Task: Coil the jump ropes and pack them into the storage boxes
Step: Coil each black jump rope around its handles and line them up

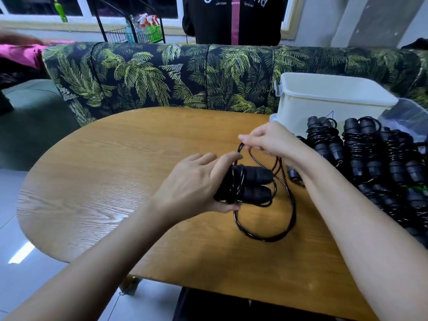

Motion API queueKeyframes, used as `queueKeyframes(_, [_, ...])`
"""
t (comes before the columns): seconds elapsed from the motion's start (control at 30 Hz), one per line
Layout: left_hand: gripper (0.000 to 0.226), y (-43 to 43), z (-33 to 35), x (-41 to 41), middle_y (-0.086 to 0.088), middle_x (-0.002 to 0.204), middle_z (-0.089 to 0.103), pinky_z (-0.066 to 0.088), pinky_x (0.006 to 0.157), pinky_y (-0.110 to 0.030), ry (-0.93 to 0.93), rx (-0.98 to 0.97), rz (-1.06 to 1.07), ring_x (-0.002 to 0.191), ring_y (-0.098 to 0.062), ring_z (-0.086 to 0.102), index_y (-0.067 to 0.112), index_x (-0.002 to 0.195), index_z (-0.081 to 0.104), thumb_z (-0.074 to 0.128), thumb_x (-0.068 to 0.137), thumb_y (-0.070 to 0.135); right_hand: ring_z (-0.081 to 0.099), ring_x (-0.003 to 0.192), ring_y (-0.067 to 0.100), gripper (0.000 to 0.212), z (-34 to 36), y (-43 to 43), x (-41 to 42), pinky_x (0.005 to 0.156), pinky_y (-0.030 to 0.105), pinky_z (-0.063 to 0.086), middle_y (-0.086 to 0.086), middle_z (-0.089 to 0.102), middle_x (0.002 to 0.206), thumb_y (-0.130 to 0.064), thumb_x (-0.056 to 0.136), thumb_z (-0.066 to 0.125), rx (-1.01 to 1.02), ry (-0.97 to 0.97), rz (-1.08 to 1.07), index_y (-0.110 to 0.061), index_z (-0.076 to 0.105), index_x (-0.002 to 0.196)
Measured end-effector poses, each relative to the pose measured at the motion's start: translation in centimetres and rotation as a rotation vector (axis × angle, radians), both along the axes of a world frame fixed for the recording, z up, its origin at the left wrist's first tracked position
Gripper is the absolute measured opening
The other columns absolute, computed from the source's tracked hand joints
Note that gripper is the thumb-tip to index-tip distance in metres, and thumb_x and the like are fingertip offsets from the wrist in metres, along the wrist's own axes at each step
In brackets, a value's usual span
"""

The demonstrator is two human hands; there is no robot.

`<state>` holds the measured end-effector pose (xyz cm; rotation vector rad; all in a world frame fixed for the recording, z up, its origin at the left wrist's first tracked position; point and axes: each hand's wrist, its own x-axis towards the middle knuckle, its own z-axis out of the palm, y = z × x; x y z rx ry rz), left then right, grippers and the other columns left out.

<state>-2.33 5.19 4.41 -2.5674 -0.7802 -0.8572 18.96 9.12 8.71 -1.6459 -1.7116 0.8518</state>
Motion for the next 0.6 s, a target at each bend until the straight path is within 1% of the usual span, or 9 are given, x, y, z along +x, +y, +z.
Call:
queueKeyframes(0.07, [0.093, 0.2, 0.0, 0.2, -0.003, 0.088, 0.070, 0.051, 0.063, -0.035, 0.022, 0.038, 0.103, 0.077, -0.023, 0.064, 0.004, 0.130, 0.045, 0.062, 0.069, 0.073, 0.044, 0.038, -0.005, 0.032, 1.2, -0.6, -0.9, 0.052, 0.018, 0.030, -0.012, 0.055, 0.047, -0.038, 0.091, 0.068, 0.152, -0.009, -0.029, -0.013, 0.072, 0.072])
queueKeyframes(0.13, [0.098, 0.4, -0.1, 0.0, -0.005, 0.085, 0.070, 0.051, 0.057, -0.032, 0.032, 0.083, 0.208, 0.072, -0.025, 0.064, 0.001, 0.125, 0.056, 0.075, 0.059, 0.069, 0.048, 0.044, -0.003, 0.029, 2.2, -1.9, -1.5, 0.052, 0.025, 0.040, -0.004, 0.066, 0.061, -0.040, 0.089, 0.070, 0.288, -0.057, -0.036, -0.021, 0.072, 0.066])
queueKeyframes(0.2, [0.094, 0.5, 0.1, 0.0, -0.003, 0.089, 0.071, 0.047, 0.054, -0.030, 0.037, 0.105, 0.290, 0.072, -0.025, 0.063, 0.004, 0.122, 0.063, 0.078, 0.056, 0.069, 0.061, 0.060, 0.000, 0.027, 2.3, -3.9, -2.1, 0.067, 0.033, 0.054, -0.005, 0.071, 0.066, -0.040, 0.086, 0.072, 0.398, -0.104, -0.056, -0.022, 0.074, 0.067])
queueKeyframes(0.27, [0.093, 0.5, 0.6, 0.1, -0.001, 0.092, 0.071, 0.045, 0.052, -0.030, 0.025, 0.099, 0.346, 0.073, -0.024, 0.063, 0.008, 0.122, 0.064, 0.076, 0.056, 0.071, 0.067, 0.066, 0.011, 0.024, 1.7, -6.0, -2.8, 0.070, 0.039, 0.056, -0.009, 0.069, 0.062, -0.038, 0.087, 0.070, 0.473, -0.118, -0.070, -0.019, 0.076, 0.071])
queueKeyframes(0.3, [0.093, 0.5, 0.8, 0.3, -0.001, 0.092, 0.071, 0.044, 0.051, -0.029, 0.022, 0.092, 0.369, 0.073, -0.024, 0.063, 0.008, 0.121, 0.065, 0.075, 0.055, 0.073, 0.066, 0.063, 0.013, 0.024, 1.3, -7.0, -3.1, 0.066, 0.040, 0.054, -0.010, 0.066, 0.058, -0.035, 0.089, 0.068, 0.493, -0.124, -0.072, -0.020, 0.076, 0.072])
queueKeyframes(0.37, [0.095, 0.5, 1.0, 0.5, 0.000, 0.090, 0.071, 0.042, 0.049, -0.028, 0.024, 0.074, 0.402, 0.071, -0.024, 0.062, 0.009, 0.121, 0.065, 0.071, 0.055, 0.077, 0.058, 0.054, 0.010, 0.026, 0.3, -8.7, -3.2, 0.058, 0.033, 0.048, -0.011, 0.059, 0.051, -0.031, 0.092, 0.064, 0.527, -0.139, -0.063, -0.026, 0.072, 0.068])
queueKeyframes(0.47, [0.097, 0.5, 1.3, 0.6, 0.002, 0.088, 0.072, 0.038, 0.047, -0.026, -0.012, 0.011, 0.417, 0.067, -0.023, 0.060, 0.011, 0.121, 0.065, 0.057, 0.057, 0.084, 0.053, 0.050, 0.007, 0.040, -0.8, -10.3, -3.1, 0.052, 0.028, 0.039, -0.012, 0.065, 0.058, -0.024, 0.095, 0.062, 0.518, -0.080, -0.067, -0.038, 0.058, 0.058])
queueKeyframes(0.53, [0.099, 0.5, 1.4, 0.6, 0.002, 0.088, 0.072, 0.038, 0.047, -0.026, -0.042, -0.033, 0.400, 0.066, -0.023, 0.060, 0.013, 0.121, 0.065, 0.045, 0.059, 0.087, 0.059, 0.055, 0.006, 0.039, -1.6, -10.6, -2.7, 0.057, 0.029, 0.045, -0.012, 0.069, 0.066, -0.024, 0.095, 0.063, 0.474, 0.006, -0.083, -0.039, 0.061, 0.059])
queueKeyframes(0.6, [0.101, 0.6, 1.4, 0.7, 0.002, 0.088, 0.072, 0.039, 0.048, -0.026, -0.063, -0.063, 0.375, 0.066, -0.024, 0.060, 0.013, 0.120, 0.065, 0.039, 0.058, 0.088, 0.064, 0.063, 0.007, 0.027, -2.4, -10.7, -2.4, 0.067, 0.034, 0.052, -0.015, 0.071, 0.071, -0.025, 0.094, 0.064, 0.403, 0.086, -0.094, -0.029, 0.073, 0.069])
